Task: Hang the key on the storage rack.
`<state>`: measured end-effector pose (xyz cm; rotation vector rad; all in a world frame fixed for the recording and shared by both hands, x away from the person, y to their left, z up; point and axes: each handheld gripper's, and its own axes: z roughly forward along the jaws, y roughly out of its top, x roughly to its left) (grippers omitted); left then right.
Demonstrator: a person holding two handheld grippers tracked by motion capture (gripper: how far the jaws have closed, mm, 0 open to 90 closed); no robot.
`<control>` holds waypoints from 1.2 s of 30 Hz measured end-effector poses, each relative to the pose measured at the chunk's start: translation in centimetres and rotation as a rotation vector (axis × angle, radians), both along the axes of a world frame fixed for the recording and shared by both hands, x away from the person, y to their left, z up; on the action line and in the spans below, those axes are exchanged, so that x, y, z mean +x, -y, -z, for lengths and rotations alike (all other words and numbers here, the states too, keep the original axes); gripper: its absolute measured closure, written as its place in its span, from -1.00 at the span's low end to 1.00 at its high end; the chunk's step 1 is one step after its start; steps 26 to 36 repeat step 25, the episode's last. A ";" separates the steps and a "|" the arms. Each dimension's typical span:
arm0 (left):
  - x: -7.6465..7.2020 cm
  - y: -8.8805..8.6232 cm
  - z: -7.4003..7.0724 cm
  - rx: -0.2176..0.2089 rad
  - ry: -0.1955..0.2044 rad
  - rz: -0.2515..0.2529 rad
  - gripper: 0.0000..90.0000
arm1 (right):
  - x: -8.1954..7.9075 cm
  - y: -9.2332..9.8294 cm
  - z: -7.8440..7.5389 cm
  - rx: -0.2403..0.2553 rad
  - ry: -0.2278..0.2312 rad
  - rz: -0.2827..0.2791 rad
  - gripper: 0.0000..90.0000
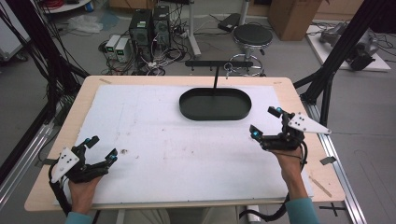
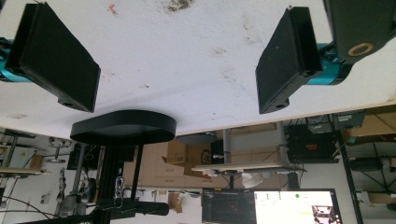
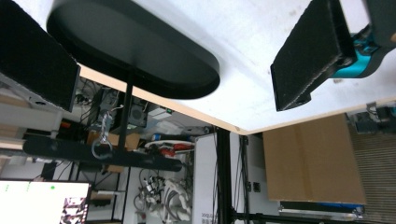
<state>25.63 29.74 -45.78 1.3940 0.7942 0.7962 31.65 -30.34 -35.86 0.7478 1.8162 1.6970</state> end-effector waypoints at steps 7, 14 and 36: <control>0.0 0.0 0.0 0.002 0.004 0.000 -0.68 | -1.6 1.6 4.7 0.019 0.035 0.054 -0.98; -0.1 0.0 0.0 0.005 0.007 0.000 -0.68 | -2.2 2.3 8.6 0.036 0.020 0.076 -0.98; -0.1 0.1 0.0 0.003 0.012 -0.001 -0.68 | -2.5 2.2 9.9 0.053 0.030 0.084 -0.98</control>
